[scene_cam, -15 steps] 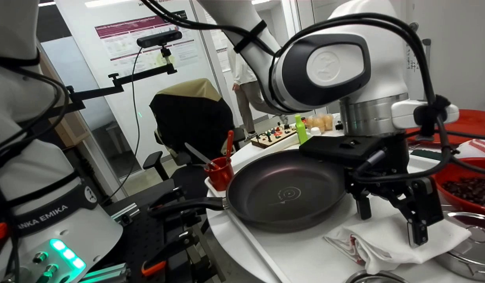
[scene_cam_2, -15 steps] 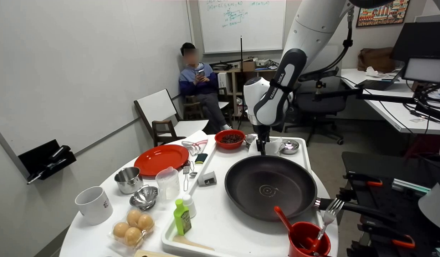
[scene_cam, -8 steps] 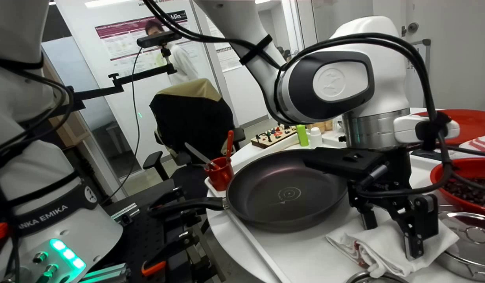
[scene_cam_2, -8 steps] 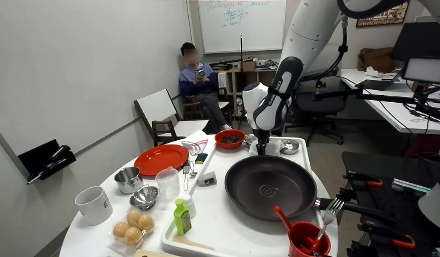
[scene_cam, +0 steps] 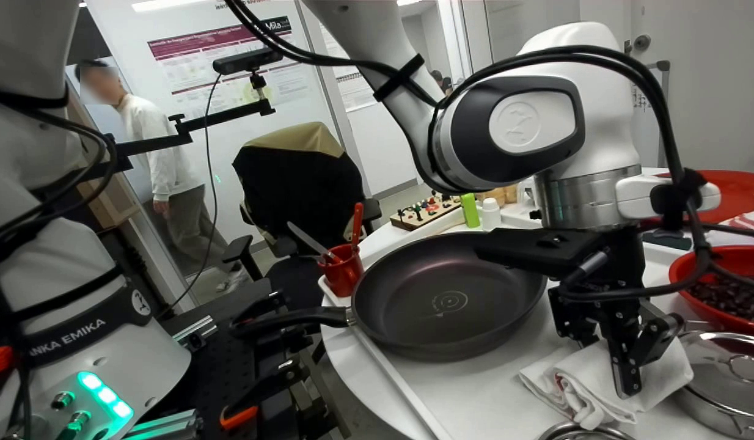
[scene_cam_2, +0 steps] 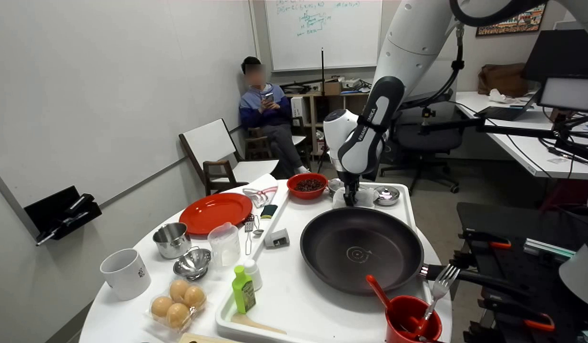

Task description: Get the white kitchen towel from the table and use it to wipe the black pan

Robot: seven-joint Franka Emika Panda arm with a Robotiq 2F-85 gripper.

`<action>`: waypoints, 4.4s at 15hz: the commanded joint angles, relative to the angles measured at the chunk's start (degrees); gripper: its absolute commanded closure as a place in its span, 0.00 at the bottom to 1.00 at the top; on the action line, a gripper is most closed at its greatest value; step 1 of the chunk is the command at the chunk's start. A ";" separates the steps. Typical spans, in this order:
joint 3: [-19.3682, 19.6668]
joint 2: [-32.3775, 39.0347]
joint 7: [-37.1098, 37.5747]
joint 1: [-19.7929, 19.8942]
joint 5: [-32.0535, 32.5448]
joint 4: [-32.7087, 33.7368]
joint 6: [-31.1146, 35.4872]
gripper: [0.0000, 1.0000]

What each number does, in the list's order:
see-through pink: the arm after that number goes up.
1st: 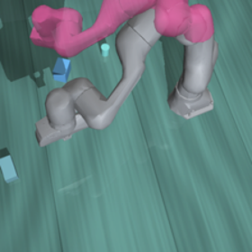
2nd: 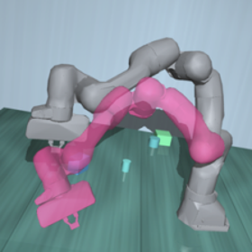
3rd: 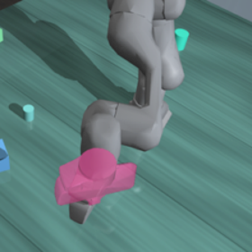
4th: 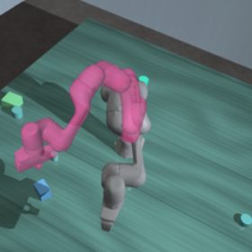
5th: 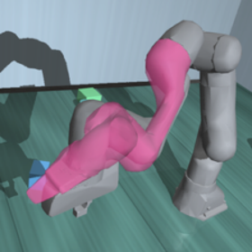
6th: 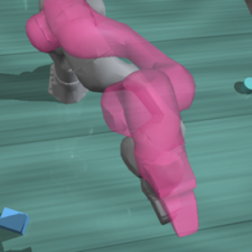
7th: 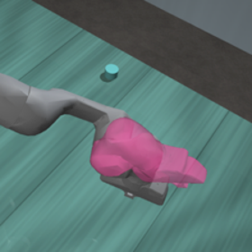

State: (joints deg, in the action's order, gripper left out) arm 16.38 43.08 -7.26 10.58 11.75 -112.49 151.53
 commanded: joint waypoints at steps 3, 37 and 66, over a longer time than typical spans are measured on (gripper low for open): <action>-0.42 -1.50 0.71 0.09 0.80 -0.78 0.56 0.91; -4.09 -24.21 -2.62 -4.37 9.98 -24.93 6.27 0.90; -1.97 -13.13 5.79 -9.36 10.08 -20.80 9.36 0.90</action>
State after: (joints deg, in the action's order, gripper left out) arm 13.10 30.72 -1.62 3.46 19.99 -131.44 159.15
